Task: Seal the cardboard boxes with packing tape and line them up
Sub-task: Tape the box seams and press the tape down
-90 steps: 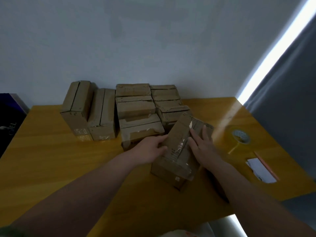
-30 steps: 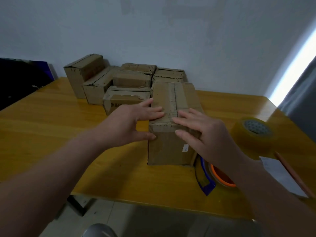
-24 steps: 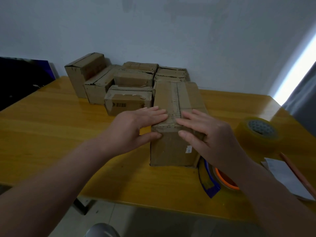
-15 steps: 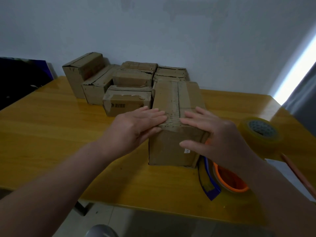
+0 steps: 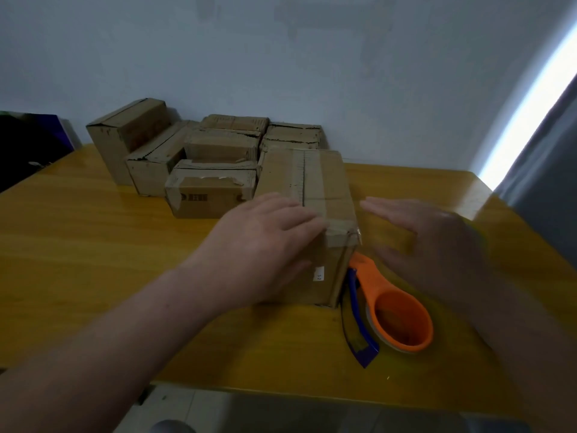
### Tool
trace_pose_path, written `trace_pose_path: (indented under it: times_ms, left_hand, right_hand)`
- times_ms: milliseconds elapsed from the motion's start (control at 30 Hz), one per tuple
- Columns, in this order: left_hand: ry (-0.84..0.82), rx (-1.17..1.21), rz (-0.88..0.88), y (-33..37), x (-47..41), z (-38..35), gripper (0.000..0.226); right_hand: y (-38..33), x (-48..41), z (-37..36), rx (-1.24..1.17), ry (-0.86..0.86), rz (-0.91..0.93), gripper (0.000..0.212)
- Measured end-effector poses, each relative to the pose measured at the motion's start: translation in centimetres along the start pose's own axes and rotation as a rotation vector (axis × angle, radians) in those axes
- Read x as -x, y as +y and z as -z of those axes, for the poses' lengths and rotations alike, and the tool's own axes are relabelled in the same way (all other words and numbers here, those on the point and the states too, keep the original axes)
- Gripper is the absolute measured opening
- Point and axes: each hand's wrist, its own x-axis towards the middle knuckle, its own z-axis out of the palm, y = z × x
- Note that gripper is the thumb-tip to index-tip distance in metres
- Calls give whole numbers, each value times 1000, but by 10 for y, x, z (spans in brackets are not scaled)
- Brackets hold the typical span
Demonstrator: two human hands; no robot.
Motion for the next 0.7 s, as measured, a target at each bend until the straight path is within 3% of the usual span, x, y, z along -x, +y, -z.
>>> trace_pose_path:
  times_ms: [67,200,300,467,600,700]
  left_hand:
    - [27,44,4,12,-5,-5,46]
    - [71,131,32,17,-10,-12,34]
    - [42,169,66,17,-13,-10,34]
    - [-12,248,102,17,-16,-3,37]
    - [-6,279,132,17,-18,0,45]
    - [8,280,141,17,-19,1,46]
  right_hand:
    - [-16,17,-12,-51,58,-131,66]
    - [-52,47,-44,-220,-198,-286,95]
    - [-65,48,-60,-300,-190,-316,108]
    - [-78,47,-87,-134,-102,-331,109]
    - [-80,44,-112,183,122,-386,107]
    - [-79,43,-117,252,131,-360,104]
